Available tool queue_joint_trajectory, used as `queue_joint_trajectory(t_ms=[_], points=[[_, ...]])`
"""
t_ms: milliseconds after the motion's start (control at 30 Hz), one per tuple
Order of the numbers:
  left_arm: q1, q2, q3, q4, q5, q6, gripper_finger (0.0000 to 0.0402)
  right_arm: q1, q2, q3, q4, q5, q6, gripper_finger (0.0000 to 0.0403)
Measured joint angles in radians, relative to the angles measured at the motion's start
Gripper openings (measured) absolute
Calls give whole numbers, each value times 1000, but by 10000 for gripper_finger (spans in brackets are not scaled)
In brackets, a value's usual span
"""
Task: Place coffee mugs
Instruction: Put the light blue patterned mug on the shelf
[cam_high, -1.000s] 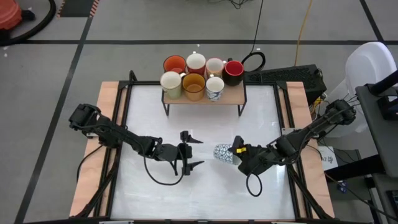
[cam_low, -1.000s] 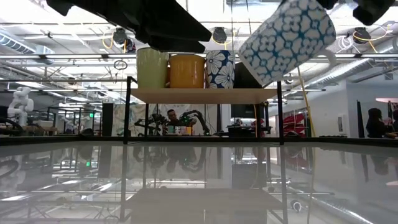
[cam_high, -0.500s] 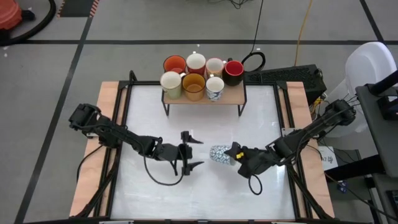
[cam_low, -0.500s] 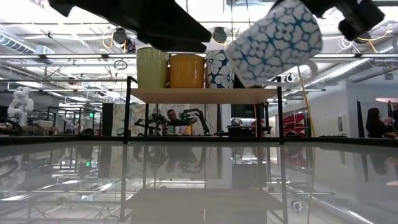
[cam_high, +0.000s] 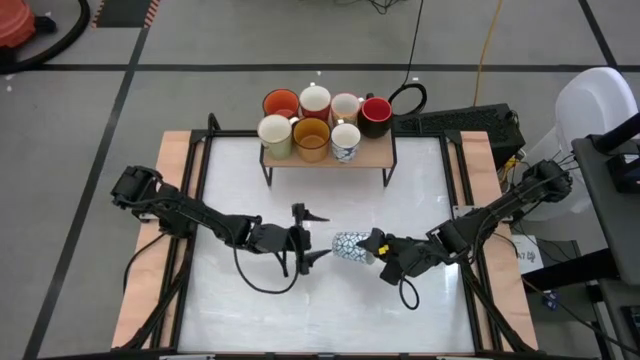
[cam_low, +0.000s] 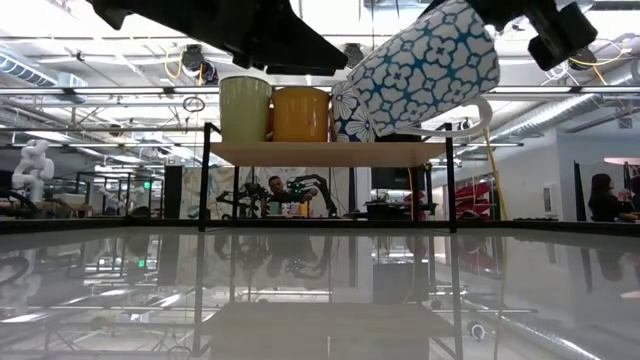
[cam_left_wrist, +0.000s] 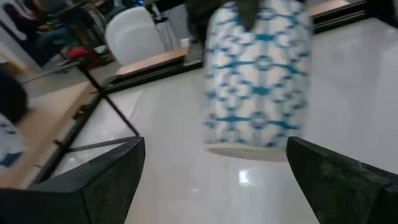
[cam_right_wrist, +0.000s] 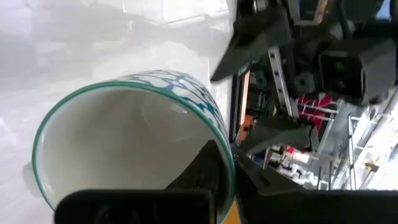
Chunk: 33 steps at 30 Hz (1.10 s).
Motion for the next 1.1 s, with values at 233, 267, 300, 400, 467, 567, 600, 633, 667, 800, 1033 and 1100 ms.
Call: queue_joint_trajectory(t_ms=[233,267,300,400,467,567,600,633,667,800,1033,1100], points=[[-5,0,0,-38,54,-11,393,-19,0,0,0,-35,24,6],[-4,0,0,-45,55,-13,393,-22,0,0,1,-55,24,6],[-4,0,0,-50,59,-18,393,-25,0,0,1,-68,24,6],[3,0,0,-54,108,-44,393,-30,0,0,1,-79,23,6],[8,0,0,-54,139,-55,393,-33,0,0,2,-79,20,6],[11,0,0,-54,154,-59,393,-34,0,0,12,-79,17,6],[10,0,0,-53,156,-59,393,-34,0,0,18,-79,16,6],[11,0,0,-52,158,-60,393,-34,0,0,25,-80,12,6],[12,0,0,-50,160,-60,393,-33,0,0,31,-81,6,6],[22,9,0,-7,173,-77,393,-33,0,0,37,-106,-3,6],[27,32,0,55,230,-120,393,-33,0,0,38,-104,-3,6],[28,58,-1,86,262,-135,393,-33,0,0,38,-105,-5,6]])
